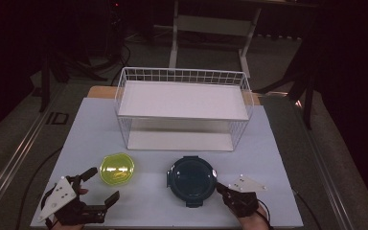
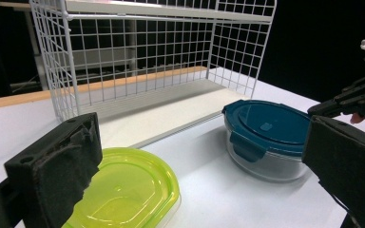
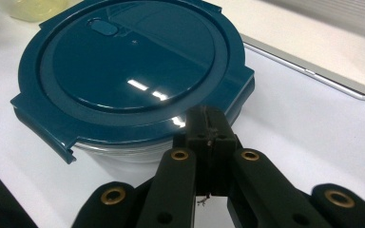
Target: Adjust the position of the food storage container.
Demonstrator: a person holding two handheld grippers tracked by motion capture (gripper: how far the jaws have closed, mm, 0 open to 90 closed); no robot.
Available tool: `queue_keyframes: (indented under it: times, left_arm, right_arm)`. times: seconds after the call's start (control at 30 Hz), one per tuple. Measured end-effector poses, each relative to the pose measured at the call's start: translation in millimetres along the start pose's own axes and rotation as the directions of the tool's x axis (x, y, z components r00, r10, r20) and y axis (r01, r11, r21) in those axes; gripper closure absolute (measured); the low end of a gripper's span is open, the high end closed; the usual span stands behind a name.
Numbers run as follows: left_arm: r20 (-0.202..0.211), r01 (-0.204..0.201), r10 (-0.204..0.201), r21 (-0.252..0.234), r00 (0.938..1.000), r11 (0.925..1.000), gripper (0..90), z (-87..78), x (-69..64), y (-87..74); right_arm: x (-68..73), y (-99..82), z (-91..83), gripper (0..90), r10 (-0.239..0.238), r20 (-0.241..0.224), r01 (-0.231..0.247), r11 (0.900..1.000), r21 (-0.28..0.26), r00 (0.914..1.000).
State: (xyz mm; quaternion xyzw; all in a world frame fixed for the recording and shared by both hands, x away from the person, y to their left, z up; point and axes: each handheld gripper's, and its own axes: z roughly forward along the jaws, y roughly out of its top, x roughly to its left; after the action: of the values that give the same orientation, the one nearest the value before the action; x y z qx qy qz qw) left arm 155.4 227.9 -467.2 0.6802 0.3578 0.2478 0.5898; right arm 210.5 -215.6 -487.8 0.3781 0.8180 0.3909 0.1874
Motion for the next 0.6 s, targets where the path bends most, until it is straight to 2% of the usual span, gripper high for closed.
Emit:
queue_keyframes:
  times: [0.2, 0.33, 0.53, 0.6]
  left_arm:
    - [0.002, -0.001, 0.001, 0.0, 1.0, 1.0, 0.0, -0.1, -0.5, 0.1]
    - [0.005, 0.003, -0.003, 0.001, 1.0, 1.0, 0.0, 0.4, -1.0, 0.2]
    - [0.018, -0.009, 0.008, 0.016, 0.9998, 0.9998, 0.0, 3.6, -3.2, 0.5]
    - [0.02, -0.004, 0.004, 0.02, 0.9998, 0.9998, 0.0, 4.8, -3.1, 0.5]
  right_arm:
    - [-0.7, 1.8, 0.8, 90.0, 0.002, -0.002, -0.002, 1.0, -0.003, 1.0]
    - [2.0, 4.3, -3.3, 90.0, 0.0, -0.009, 0.0, 0.9997, -0.025, 1.0]
    - [-2.2, 8.4, -11.1, 71.4, -0.006, -0.032, 0.004, 0.9978, -0.066, 0.9995]
    - [-3.3, 9.6, -12.3, 60.6, -0.007, -0.045, 0.003, 0.9965, -0.083, 0.999]
